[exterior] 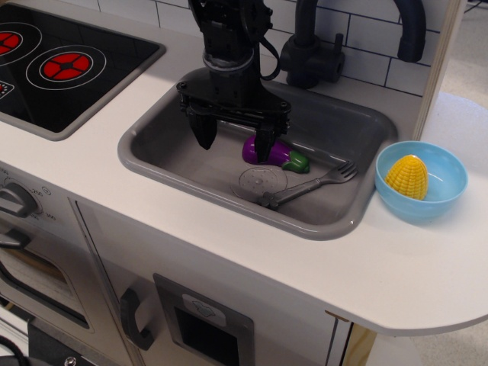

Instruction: Take corn out of bowl sink

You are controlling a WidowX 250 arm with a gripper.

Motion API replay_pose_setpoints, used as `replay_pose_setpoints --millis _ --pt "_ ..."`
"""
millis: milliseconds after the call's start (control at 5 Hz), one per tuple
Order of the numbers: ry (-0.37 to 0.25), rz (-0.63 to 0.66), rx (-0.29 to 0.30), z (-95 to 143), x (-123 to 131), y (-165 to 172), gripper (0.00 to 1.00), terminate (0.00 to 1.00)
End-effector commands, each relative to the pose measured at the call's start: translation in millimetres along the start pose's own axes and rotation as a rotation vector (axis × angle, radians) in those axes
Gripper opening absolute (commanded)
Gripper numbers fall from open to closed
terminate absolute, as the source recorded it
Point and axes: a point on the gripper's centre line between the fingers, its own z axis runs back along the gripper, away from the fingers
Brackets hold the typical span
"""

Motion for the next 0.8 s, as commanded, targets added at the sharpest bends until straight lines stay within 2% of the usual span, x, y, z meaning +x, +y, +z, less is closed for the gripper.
replay_pose_setpoints --millis 0,200,400,600 --pt "0.0 0.0 0.0 0 0 0 1.0 0.0" --pt "0.012 0.02 -0.045 12 1 -18 1.0 0.0" --pt "-0.025 0.031 -0.079 33 5 -34 1.0 0.0" --pt "0.003 0.073 -0.068 56 6 -54 1.0 0.0"
